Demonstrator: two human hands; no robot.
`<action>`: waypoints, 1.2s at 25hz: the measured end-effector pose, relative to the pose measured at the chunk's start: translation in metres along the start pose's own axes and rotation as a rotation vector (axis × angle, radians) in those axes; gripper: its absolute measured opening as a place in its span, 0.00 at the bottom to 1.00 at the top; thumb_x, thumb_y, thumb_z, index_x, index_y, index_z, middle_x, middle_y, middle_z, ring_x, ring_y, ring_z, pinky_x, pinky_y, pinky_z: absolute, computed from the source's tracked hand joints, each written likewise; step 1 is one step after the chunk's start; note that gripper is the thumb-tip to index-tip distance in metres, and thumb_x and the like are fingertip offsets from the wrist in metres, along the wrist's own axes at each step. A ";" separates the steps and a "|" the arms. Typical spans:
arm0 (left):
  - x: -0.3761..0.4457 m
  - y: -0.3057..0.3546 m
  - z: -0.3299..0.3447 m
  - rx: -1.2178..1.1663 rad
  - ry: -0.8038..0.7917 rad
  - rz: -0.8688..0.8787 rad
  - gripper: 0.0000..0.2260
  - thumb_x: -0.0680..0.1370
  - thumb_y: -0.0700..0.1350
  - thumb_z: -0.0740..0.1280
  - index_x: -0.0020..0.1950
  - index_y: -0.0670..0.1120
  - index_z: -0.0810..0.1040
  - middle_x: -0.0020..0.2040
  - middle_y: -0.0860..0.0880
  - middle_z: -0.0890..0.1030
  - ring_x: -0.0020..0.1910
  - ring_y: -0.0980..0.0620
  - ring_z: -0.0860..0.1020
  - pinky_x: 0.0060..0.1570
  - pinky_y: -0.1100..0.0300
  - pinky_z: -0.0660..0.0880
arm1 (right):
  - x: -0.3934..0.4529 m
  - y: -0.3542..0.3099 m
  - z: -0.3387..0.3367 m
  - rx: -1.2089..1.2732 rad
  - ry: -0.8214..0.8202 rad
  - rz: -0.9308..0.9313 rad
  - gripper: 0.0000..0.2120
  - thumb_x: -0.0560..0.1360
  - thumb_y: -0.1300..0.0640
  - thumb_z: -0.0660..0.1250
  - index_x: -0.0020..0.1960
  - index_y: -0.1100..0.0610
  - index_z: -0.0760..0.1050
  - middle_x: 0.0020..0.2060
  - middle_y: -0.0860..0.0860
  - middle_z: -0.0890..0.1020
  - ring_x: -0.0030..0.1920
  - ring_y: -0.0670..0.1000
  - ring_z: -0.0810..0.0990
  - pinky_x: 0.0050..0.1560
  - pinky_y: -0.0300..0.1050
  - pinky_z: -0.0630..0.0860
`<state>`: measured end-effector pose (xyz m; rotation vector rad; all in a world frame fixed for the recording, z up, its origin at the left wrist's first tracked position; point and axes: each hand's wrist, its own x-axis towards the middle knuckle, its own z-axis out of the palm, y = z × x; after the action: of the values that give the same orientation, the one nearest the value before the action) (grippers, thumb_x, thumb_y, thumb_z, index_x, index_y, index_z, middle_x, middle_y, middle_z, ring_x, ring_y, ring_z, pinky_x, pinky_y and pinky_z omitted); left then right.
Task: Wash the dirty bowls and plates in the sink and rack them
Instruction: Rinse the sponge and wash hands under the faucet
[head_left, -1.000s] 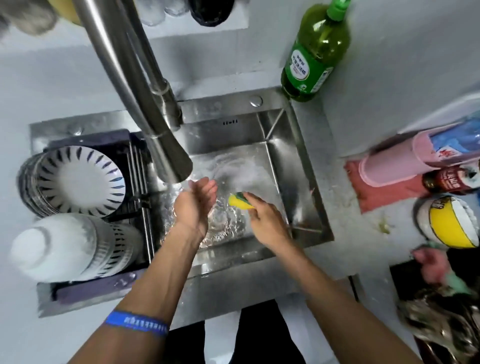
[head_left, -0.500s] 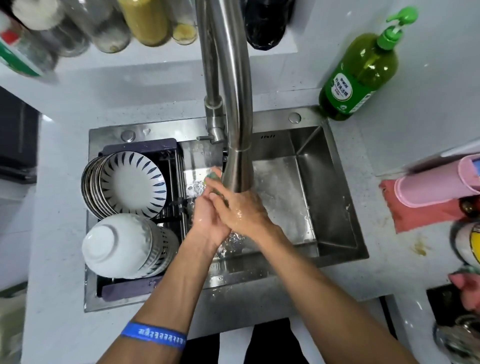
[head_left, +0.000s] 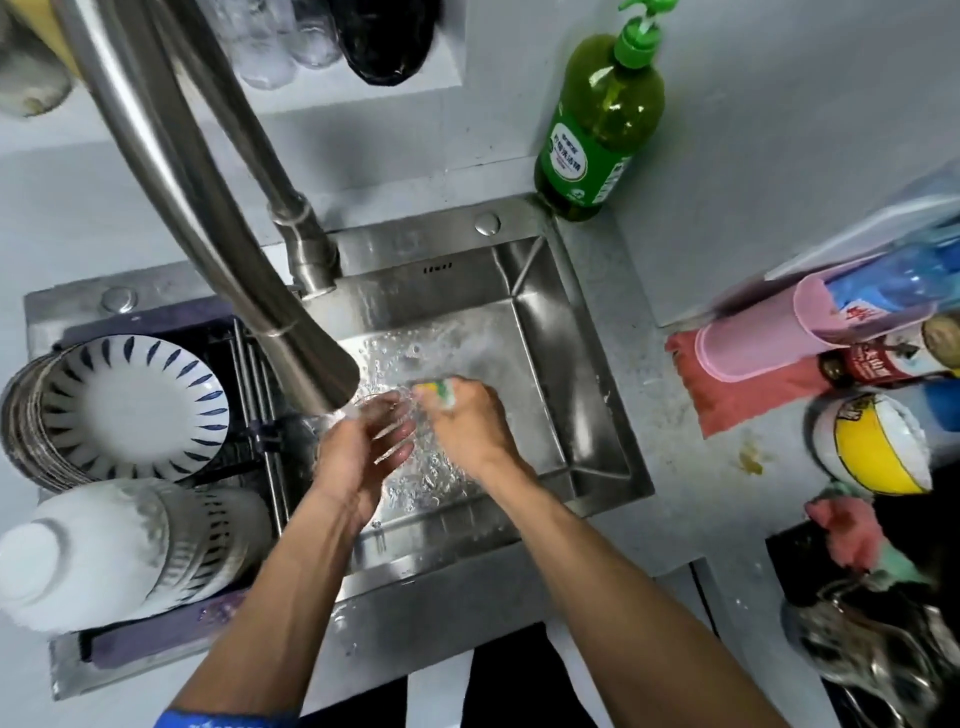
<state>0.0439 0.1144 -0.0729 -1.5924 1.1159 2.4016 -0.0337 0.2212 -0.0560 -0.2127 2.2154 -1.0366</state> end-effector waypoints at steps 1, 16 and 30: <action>-0.001 -0.002 0.010 -0.042 0.003 -0.023 0.10 0.81 0.40 0.59 0.56 0.46 0.77 0.51 0.46 0.81 0.47 0.49 0.79 0.48 0.58 0.75 | 0.004 0.007 -0.003 0.016 0.056 0.029 0.11 0.79 0.49 0.65 0.41 0.52 0.79 0.31 0.44 0.79 0.27 0.41 0.74 0.25 0.32 0.66; 0.020 -0.054 0.077 -0.072 0.090 -0.123 0.13 0.83 0.43 0.56 0.64 0.44 0.76 0.58 0.44 0.81 0.53 0.46 0.81 0.63 0.52 0.72 | 0.121 0.163 -0.199 -0.710 0.216 -0.511 0.26 0.75 0.65 0.64 0.73 0.58 0.69 0.73 0.55 0.69 0.69 0.61 0.70 0.69 0.59 0.68; 0.023 -0.032 0.082 -0.226 0.121 -0.054 0.10 0.83 0.43 0.57 0.56 0.46 0.78 0.52 0.45 0.82 0.47 0.47 0.81 0.52 0.56 0.75 | 0.052 0.138 -0.152 -0.521 0.536 -0.341 0.21 0.74 0.60 0.57 0.64 0.60 0.78 0.65 0.57 0.78 0.60 0.60 0.77 0.67 0.46 0.64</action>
<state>-0.0180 0.1788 -0.0915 -1.8310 0.8274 2.5012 -0.1518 0.3868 -0.1132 -0.6200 2.9952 -0.7107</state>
